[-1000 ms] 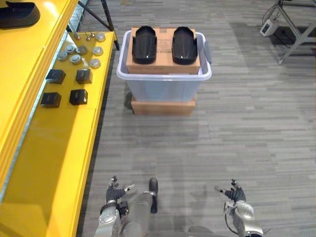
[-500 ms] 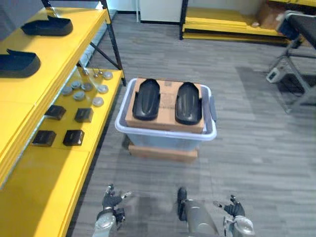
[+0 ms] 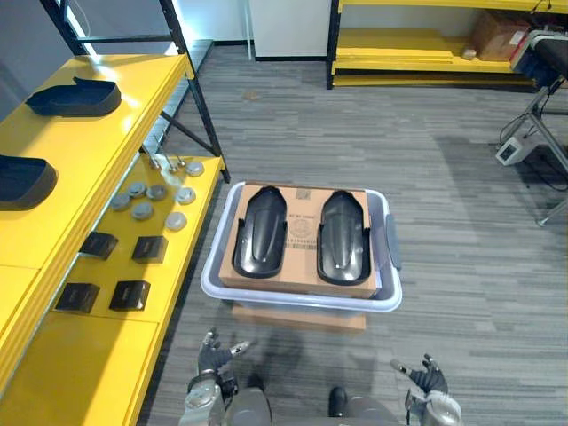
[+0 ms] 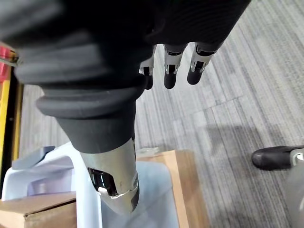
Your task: Walk over and take plastic housings, then place them on the shelf
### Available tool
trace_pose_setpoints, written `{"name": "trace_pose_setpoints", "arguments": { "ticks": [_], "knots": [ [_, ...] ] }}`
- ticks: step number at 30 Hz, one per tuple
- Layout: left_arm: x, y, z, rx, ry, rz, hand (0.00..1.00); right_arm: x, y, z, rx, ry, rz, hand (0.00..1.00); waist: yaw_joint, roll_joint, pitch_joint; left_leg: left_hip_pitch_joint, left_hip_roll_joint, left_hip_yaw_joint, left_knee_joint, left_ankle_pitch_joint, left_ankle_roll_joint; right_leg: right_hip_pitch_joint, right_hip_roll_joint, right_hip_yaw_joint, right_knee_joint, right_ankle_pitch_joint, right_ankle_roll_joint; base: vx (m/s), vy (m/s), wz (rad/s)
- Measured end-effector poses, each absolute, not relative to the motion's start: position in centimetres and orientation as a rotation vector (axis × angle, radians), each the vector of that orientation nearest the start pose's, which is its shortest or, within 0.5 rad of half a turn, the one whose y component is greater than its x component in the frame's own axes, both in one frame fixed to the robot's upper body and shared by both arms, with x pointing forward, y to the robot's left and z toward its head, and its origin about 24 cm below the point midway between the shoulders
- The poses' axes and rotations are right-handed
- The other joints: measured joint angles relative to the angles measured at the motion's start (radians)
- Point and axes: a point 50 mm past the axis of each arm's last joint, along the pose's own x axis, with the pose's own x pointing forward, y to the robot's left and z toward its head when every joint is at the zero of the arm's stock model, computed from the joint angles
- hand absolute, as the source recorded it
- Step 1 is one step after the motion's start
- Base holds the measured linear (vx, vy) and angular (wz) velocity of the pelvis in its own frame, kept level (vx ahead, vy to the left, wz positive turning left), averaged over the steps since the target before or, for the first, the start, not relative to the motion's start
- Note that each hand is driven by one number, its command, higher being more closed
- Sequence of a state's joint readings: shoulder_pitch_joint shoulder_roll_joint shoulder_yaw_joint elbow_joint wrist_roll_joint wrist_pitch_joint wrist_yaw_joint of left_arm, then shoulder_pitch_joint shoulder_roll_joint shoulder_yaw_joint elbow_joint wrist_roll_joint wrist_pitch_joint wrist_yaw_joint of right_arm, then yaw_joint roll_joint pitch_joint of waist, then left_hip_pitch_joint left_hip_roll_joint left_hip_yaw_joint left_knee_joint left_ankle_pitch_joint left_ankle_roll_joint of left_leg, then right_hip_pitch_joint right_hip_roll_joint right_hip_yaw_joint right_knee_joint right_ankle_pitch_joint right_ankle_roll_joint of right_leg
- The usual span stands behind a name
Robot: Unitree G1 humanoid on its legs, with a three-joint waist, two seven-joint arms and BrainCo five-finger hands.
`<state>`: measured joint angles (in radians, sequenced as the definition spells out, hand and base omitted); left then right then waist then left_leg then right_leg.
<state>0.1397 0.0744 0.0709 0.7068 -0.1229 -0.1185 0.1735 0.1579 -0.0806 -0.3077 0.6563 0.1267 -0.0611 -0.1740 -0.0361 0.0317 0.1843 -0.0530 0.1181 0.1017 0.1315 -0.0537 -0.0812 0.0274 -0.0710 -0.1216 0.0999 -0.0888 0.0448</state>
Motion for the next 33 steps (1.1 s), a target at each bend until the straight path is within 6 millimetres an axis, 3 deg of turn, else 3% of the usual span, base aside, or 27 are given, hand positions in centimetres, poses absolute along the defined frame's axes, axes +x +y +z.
{"name": "trace_pose_setpoints", "arguments": {
  "ticks": [4,5,8,12,15,19,22,25,33],
  "knots": [
    [14.5,21.5,-11.4,0.035,0.699,0.355,0.00,15.7,-27.4,-6.2,0.029,0.449,-0.668,0.00,-0.002,-0.008,-0.004,0.018,-0.016,0.032,-0.038,0.000,0.002,-0.016,-0.007,0.035,-0.007,0.001,0.008,0.06,0.050,-0.23],
    [14.3,21.6,-11.4,0.045,0.696,0.352,0.00,16.4,-28.2,-4.1,0.011,0.346,-0.706,0.00,-0.003,-0.013,-0.010,0.025,-0.017,0.039,-0.053,0.001,0.003,-0.015,-0.006,0.041,-0.019,0.003,0.011,0.07,0.011,-0.14],
    [13.7,21.4,-11.6,0.046,0.712,0.350,0.00,17.2,-29.1,-1.1,-0.036,0.209,-0.754,0.00,-0.005,-0.019,-0.015,0.030,-0.015,0.040,-0.068,0.001,0.003,-0.015,-0.002,0.042,-0.026,0.003,0.011,0.08,-0.008,-0.04],
    [13.7,20.7,-11.8,0.058,0.718,0.316,0.00,18.6,-28.7,1.5,-0.132,0.102,-0.753,0.00,-0.004,-0.020,-0.020,0.034,-0.016,0.040,-0.088,0.003,0.004,-0.016,0.000,0.042,-0.033,0.003,0.011,0.07,-0.009,0.01],
    [13.8,20.5,-11.7,0.078,0.715,0.295,0.00,21.3,-27.0,3.2,-0.201,0.025,-0.690,0.00,-0.001,-0.019,-0.020,0.032,-0.017,0.038,-0.097,0.005,0.007,-0.019,-0.001,0.039,-0.034,0.003,0.012,0.03,0.002,0.03],
    [13.9,20.2,-11.7,0.085,0.704,0.278,0.00,24.1,-25.5,4.4,-0.262,-0.022,-0.618,0.00,0.017,-0.019,-0.020,0.012,-0.023,0.024,-0.099,0.018,0.013,-0.030,-0.006,0.023,-0.035,0.003,0.012,0.00,-0.002,0.15],
    [14.1,19.7,-11.6,0.086,0.697,0.255,0.00,26.0,-25.7,4.2,-0.308,0.019,-0.607,0.00,0.025,-0.009,-0.013,-0.015,-0.033,-0.021,-0.128,0.053,0.016,-0.045,-0.013,-0.020,-0.036,0.006,0.014,-0.04,-0.014,0.42],
    [14.3,19.7,-11.5,0.082,0.688,0.257,0.00,27.9,-25.7,4.3,-0.306,0.044,-0.609,0.00,0.052,0.004,0.022,-0.035,-0.034,-0.035,-0.133,0.070,0.017,-0.059,-0.013,-0.033,-0.036,0.016,0.010,-0.07,-0.002,0.22],
    [15.1,19.0,-11.1,0.051,0.649,0.253,0.00,32.7,-24.7,5.1,-0.302,0.112,-0.577,0.00,0.058,0.028,0.131,-0.130,-0.052,-0.084,-0.174,0.161,0.031,-0.150,-0.024,-0.068,-0.034,0.061,0.020,-0.14,0.020,0.15]
  ]
}}
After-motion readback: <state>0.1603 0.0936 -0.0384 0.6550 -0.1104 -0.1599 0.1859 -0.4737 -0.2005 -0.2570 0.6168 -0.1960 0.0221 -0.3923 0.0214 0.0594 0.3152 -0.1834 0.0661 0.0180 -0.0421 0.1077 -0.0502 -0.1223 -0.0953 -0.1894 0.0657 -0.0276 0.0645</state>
